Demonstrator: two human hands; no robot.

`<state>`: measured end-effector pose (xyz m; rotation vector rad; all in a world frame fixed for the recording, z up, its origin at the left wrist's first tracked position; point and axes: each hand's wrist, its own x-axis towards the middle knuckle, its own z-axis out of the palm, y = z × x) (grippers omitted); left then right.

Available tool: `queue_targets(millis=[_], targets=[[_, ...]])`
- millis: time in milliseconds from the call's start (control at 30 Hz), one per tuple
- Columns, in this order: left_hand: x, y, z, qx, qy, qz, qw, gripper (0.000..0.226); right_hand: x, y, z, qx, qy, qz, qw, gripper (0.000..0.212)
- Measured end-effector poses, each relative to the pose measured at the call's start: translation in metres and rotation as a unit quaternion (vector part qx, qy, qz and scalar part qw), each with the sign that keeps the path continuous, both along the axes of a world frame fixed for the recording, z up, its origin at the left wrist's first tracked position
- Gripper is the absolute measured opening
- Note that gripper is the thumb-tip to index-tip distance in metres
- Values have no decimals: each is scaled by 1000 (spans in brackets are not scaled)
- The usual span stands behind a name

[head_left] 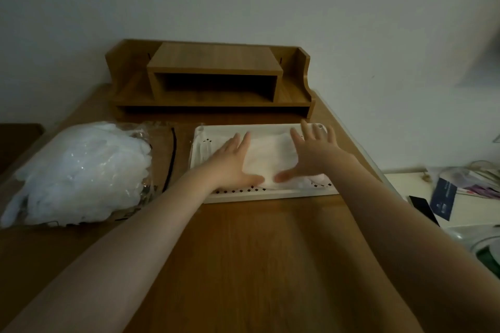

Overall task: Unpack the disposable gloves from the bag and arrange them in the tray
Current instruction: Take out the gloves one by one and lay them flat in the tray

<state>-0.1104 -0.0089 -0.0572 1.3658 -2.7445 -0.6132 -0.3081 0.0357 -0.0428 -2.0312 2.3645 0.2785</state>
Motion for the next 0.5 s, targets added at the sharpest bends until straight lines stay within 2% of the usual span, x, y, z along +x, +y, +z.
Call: queue_targets(millis=[67,133,200,267,333,400,500], targets=[[13,6,18,-19,113,-9,993,84,24,2,22,-50,-41,79,995,104],[29,11,35,-73,215,9,974,62,56,3,37,-123,-110,155,974,77],[53,11,44,-105,294,37,949,44,94,1,35,-187,-135,212,950,49],[76,10,49,-117,330,59,935,36,127,-6,24,-237,-142,250,928,27],[100,4,49,-126,341,87,927,33,159,-21,10,-257,-139,275,916,15],[116,-3,48,-125,345,104,925,31,184,-32,0,-191,-166,265,930,17],[133,-9,50,-91,340,98,931,31,216,-37,-9,-52,-269,218,937,21]])
